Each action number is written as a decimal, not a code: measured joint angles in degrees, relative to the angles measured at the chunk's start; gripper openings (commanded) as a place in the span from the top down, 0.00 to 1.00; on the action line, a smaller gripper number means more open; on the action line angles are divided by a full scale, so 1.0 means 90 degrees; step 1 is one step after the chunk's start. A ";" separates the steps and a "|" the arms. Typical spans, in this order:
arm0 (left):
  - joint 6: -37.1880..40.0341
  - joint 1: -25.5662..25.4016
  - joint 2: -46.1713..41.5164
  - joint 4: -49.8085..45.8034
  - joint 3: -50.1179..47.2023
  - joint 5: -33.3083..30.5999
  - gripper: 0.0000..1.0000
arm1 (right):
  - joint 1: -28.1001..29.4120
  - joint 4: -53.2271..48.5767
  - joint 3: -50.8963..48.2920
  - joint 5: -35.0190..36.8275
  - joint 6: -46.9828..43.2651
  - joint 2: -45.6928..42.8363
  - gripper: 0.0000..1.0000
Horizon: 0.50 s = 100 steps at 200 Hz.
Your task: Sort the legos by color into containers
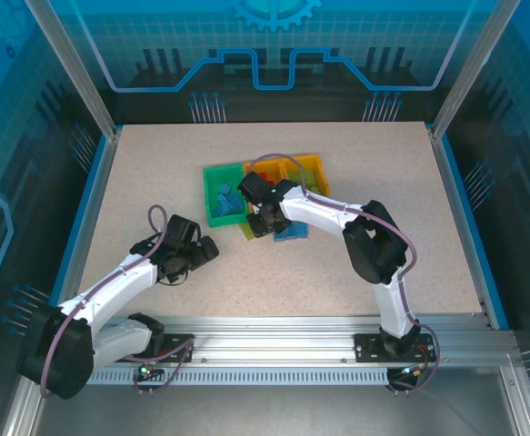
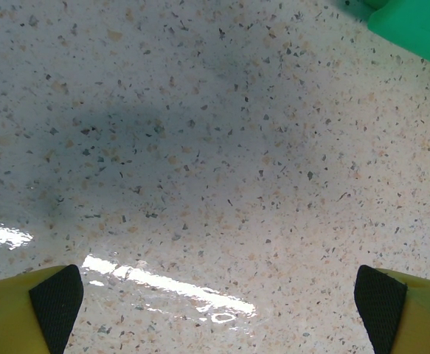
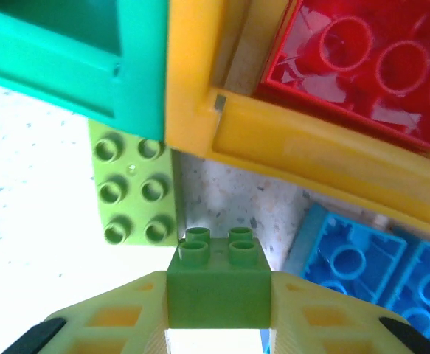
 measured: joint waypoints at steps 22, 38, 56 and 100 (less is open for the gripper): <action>0.0000 0.0000 0.0000 0.0000 0.0000 0.0010 0.01 | -0.0002 -0.0119 -0.0010 -0.0080 -0.0002 -0.0389 0.67; 0.0000 0.0000 0.0000 0.0002 0.0000 0.0046 0.01 | -0.0051 -0.0163 -0.0010 -0.0126 0.0000 -0.0680 0.67; 0.0000 0.0000 0.0000 0.0005 0.0000 0.0080 0.01 | -0.0287 -0.0136 -0.0068 -0.0180 0.0044 -0.1010 0.67; 0.0000 0.0000 0.0138 0.0068 0.0000 0.0199 0.01 | -0.1802 0.0034 -0.0143 -0.0163 0.0245 -0.1350 0.67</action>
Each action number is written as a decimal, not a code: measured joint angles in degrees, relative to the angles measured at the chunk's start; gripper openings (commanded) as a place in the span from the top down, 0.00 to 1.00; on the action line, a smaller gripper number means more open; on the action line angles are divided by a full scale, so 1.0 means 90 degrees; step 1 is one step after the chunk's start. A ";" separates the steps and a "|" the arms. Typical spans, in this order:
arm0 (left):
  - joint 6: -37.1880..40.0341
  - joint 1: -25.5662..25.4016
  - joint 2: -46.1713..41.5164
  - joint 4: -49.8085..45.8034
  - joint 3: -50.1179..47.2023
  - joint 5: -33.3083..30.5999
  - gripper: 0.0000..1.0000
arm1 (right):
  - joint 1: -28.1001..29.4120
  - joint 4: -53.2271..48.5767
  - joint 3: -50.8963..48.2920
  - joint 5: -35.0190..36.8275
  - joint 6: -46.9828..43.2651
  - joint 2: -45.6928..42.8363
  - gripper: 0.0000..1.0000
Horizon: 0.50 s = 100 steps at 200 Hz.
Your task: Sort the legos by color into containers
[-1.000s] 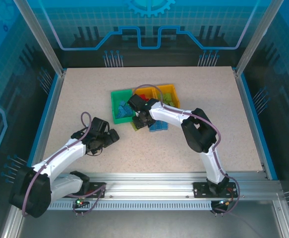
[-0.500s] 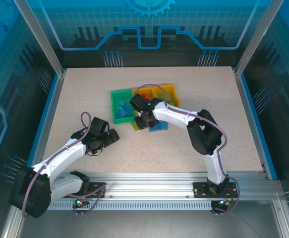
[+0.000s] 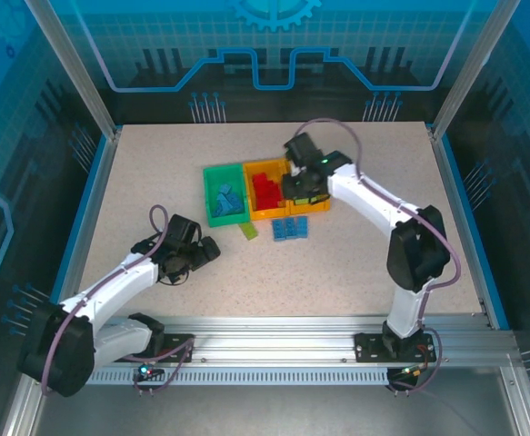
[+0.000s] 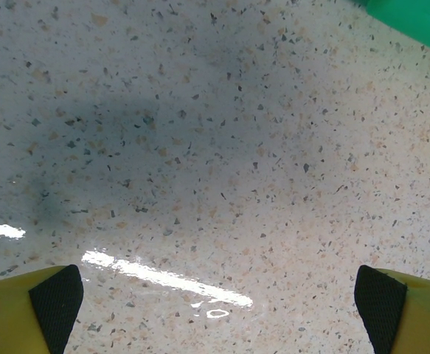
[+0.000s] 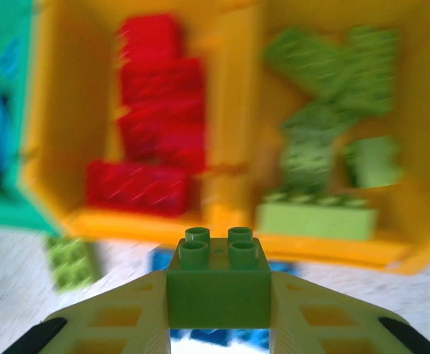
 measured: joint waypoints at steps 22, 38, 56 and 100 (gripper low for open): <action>0.0000 0.0000 0.0092 0.0056 0.0000 0.0063 0.01 | -0.0593 -0.0066 0.0155 0.0007 0.0034 0.0141 0.66; 0.0002 0.0000 0.0114 0.0102 0.0000 0.0087 0.01 | -0.0770 -0.0155 0.0588 0.0022 0.0012 0.0503 0.66; 0.0002 0.0000 0.0138 0.0126 0.0000 0.0119 0.01 | -0.0818 -0.0228 0.1105 0.0017 0.0005 0.1032 0.64; 0.0002 0.0000 0.0165 0.0126 0.0000 0.0134 0.01 | -0.0843 -0.0517 0.1710 -0.0005 0.0000 0.1824 0.39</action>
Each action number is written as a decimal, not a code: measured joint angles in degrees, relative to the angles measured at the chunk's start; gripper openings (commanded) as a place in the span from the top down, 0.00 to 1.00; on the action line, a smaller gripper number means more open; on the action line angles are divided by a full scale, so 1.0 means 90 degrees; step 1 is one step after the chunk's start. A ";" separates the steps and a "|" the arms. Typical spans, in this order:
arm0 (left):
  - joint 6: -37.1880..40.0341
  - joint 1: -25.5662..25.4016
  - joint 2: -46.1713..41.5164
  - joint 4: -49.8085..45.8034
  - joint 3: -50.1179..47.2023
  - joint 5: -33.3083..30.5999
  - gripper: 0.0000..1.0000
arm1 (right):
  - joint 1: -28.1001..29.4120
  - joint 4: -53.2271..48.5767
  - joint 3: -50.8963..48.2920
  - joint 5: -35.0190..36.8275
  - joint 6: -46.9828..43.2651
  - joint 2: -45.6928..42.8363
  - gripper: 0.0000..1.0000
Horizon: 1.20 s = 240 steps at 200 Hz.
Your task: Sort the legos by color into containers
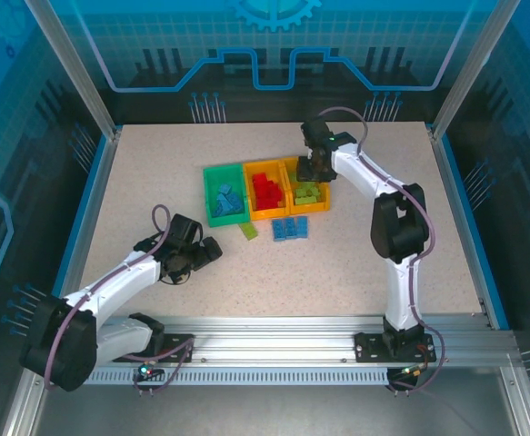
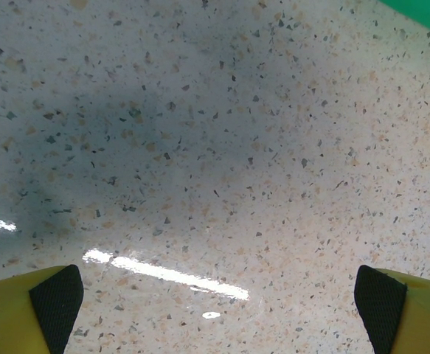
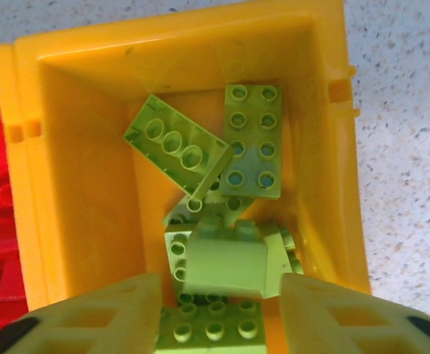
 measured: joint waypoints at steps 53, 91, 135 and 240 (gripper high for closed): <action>-0.0002 0.0000 0.0019 0.0007 0.0000 0.0000 0.01 | 0.0095 0.0112 -0.0583 -0.0012 0.0032 -0.0459 0.23; -0.0002 0.0000 0.0068 0.0027 0.0000 0.0000 0.01 | 0.1071 0.0508 -0.1967 0.0226 -0.0015 -0.1831 0.25; -0.0002 0.0000 0.0046 0.0017 -0.0022 -0.0002 0.01 | 0.2635 0.1256 -0.2985 0.0296 -0.0007 -0.2395 0.26; -0.0005 0.0029 -0.0005 -0.0007 -0.0107 -0.0002 0.01 | 0.3232 0.1549 -0.1897 0.0590 0.0036 -0.0199 0.30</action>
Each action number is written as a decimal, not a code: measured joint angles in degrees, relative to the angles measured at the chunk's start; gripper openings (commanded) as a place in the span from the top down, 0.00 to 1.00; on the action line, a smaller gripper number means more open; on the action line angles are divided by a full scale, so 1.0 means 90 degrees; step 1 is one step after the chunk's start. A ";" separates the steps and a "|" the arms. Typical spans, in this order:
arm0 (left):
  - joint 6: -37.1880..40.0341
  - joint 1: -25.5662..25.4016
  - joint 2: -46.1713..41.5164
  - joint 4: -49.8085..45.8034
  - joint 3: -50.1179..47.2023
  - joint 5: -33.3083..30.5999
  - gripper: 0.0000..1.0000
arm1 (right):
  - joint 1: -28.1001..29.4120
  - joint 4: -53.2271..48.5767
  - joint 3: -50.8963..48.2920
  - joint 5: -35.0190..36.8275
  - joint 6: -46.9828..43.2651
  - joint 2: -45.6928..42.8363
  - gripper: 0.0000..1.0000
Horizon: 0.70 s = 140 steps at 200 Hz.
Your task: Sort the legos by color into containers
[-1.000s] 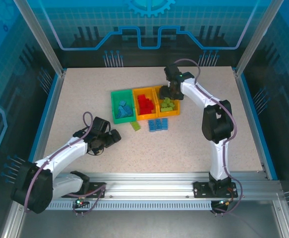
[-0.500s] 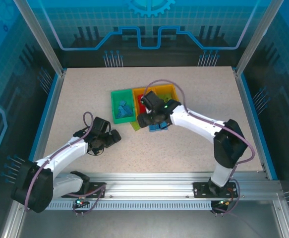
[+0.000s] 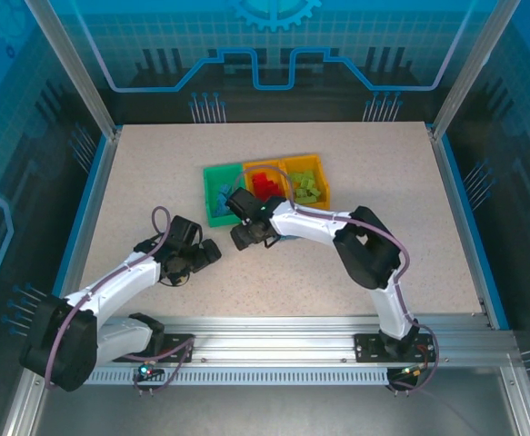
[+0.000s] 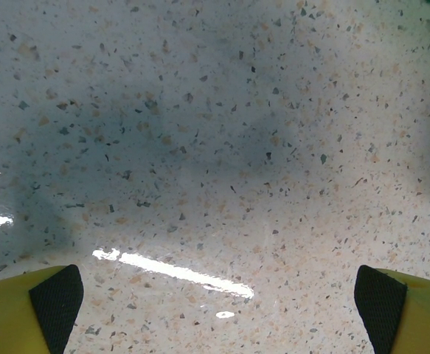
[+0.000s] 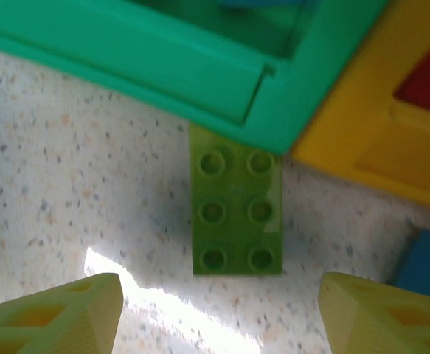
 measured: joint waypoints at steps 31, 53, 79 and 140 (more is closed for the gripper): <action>0.0002 0.0005 0.0000 0.0000 0.0000 0.0000 0.01 | 0.0000 -0.0063 0.0396 0.0143 -0.0095 0.0369 0.32; 0.0002 0.0005 0.0000 -0.0002 0.0000 0.0000 0.01 | -0.0002 -0.0211 0.0748 0.0240 -0.0146 0.0658 0.42; 0.0002 0.0007 0.0000 -0.0002 0.0000 0.0000 0.01 | -0.0005 -0.0352 0.0828 0.0274 -0.0206 0.0823 0.59; 0.0000 0.0007 -0.0019 0.0000 0.0000 0.0000 0.01 | 0.0058 -0.0284 0.0449 0.0267 -0.0053 0.0588 0.75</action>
